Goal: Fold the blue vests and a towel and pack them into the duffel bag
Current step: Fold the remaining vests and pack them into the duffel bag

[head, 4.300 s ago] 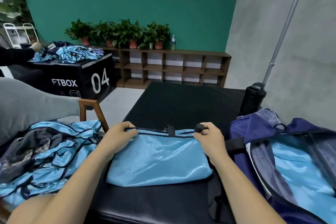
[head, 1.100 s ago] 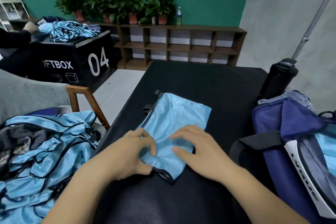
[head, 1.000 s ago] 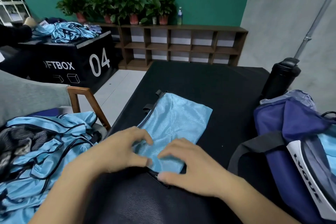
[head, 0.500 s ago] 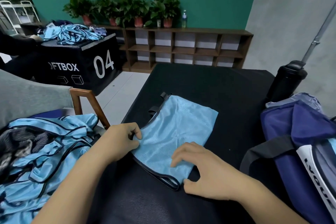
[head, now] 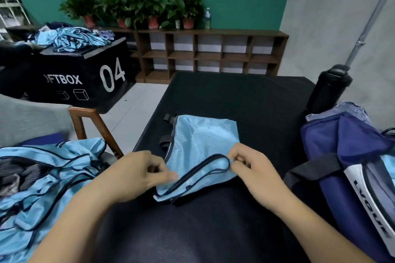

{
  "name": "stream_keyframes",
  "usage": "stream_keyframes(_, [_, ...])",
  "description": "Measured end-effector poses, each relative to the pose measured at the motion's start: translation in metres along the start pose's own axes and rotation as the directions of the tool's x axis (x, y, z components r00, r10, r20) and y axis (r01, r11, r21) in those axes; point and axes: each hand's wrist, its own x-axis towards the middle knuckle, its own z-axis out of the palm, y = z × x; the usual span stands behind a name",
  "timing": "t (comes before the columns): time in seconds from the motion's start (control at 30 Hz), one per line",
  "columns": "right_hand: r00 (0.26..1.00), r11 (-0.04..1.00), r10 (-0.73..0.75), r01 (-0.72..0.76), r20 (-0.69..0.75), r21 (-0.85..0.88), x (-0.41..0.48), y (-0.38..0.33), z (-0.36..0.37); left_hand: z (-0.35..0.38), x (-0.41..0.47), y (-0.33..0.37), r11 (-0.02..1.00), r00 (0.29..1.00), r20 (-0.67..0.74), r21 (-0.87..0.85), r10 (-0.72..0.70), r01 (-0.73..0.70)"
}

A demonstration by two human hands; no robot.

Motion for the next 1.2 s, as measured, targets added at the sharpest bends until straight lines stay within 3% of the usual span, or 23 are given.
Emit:
stream_keyframes(0.07, [0.998,0.997,0.049,-0.046,-0.05,0.058,0.006,0.004,-0.003,0.004,-0.001,0.009,0.989,0.984,-0.134,-0.073,0.121,-0.131])
stream_keyframes(0.13, [0.991,0.985,0.104,-0.092,-0.081,0.144,0.009,0.007,-0.004,0.011,-0.003,0.019,0.953,0.965,-0.127,-0.172,0.23,-0.249])
stream_keyframes(0.23, [0.982,0.949,0.167,-0.134,-0.092,0.284,0.012,0.011,-0.005,0.025,-0.001,0.028,0.943,0.947,-0.018,-0.088,0.322,-0.322])
stream_keyframes(0.3, [0.978,0.925,0.185,-0.141,-0.095,0.352,0.015,0.014,-0.006,0.034,0.003,0.027,0.942,0.941,-0.033,-0.003,0.336,-0.337])
stream_keyframes(0.4, [0.973,0.894,0.21,-0.153,-0.092,0.421,0.015,0.013,-0.009,0.034,0.005,0.026,0.955,0.95,-0.101,0.006,0.294,-0.295])
stream_keyframes(0.57, [0.981,0.91,0.18,-0.14,-0.07,0.39,0.015,0.014,-0.008,0.027,-0.004,0.011,0.956,0.966,-0.182,-0.196,0.181,-0.217])
stream_keyframes(0.67, [0.993,0.881,0.121,-0.114,0.016,0.46,0.011,0.012,-0.007,0.022,-0.004,0.004,0.947,0.973,-0.198,-0.27,0.123,-0.175])
stream_keyframes(0.73, [0.993,0.906,0.1,-0.116,0.062,0.406,0.008,0.008,-0.005,0.02,-0.003,0.005,0.929,0.971,-0.218,-0.33,0.1,-0.17])
stream_keyframes(0.87, [0.993,0.941,0.117,-0.113,0.007,0.319,0.009,0.012,-0.004,0.016,-0.006,0.016,0.839,0.976,-0.207,-0.518,0.069,-0.169])
stream_keyframes(1.0, [0.988,0.886,0.132,-0.081,-0.08,0.457,0.01,0.01,-0.007,0.025,-0.004,0.031,0.693,0.964,-0.262,-0.704,-0.052,-0.155])
stream_keyframes(1.2, [0.988,0.869,0.106,-0.039,-0.109,0.494,0.007,0.006,-0.006,0.051,-0.004,0.058,0.856,0.925,-0.348,-0.514,-0.154,-0.051])
